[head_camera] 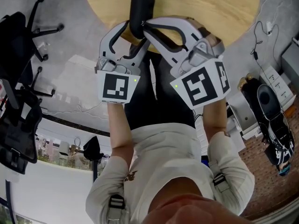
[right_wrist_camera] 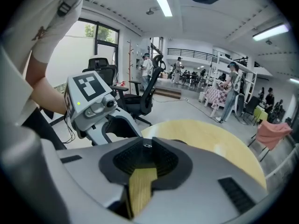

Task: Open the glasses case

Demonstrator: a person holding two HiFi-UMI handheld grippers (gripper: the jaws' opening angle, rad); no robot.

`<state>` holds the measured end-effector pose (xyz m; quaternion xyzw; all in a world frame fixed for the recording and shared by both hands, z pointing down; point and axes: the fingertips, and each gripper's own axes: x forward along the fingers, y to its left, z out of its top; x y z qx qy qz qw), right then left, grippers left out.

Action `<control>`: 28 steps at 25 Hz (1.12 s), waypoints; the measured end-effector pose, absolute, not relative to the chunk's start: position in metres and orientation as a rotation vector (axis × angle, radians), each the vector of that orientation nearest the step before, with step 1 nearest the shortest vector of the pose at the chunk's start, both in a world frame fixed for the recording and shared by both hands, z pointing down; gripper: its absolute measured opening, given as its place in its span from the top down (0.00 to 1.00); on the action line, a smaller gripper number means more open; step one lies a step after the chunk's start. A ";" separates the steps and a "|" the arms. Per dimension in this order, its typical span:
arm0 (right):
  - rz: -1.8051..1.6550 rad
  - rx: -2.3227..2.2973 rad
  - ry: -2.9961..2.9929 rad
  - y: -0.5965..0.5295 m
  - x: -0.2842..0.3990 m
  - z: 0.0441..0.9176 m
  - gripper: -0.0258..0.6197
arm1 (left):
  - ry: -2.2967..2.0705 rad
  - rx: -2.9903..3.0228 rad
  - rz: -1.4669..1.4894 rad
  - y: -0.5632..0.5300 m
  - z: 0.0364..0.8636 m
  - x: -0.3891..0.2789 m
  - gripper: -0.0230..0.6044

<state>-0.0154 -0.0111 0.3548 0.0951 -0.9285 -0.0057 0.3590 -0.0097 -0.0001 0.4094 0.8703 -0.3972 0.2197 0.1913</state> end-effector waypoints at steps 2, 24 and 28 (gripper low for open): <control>-0.013 0.199 -2.403 -0.005 -0.021 0.356 0.75 | -1.116 2.445 0.618 -0.001 0.409 -0.008 0.52; -0.160 0.327 -2.301 -0.011 -0.032 0.363 0.80 | -1.152 2.423 0.641 0.000 0.412 -0.011 0.52; -0.160 0.378 -2.293 -0.016 -0.024 0.360 0.82 | -1.152 2.421 0.641 0.000 0.411 -0.009 0.52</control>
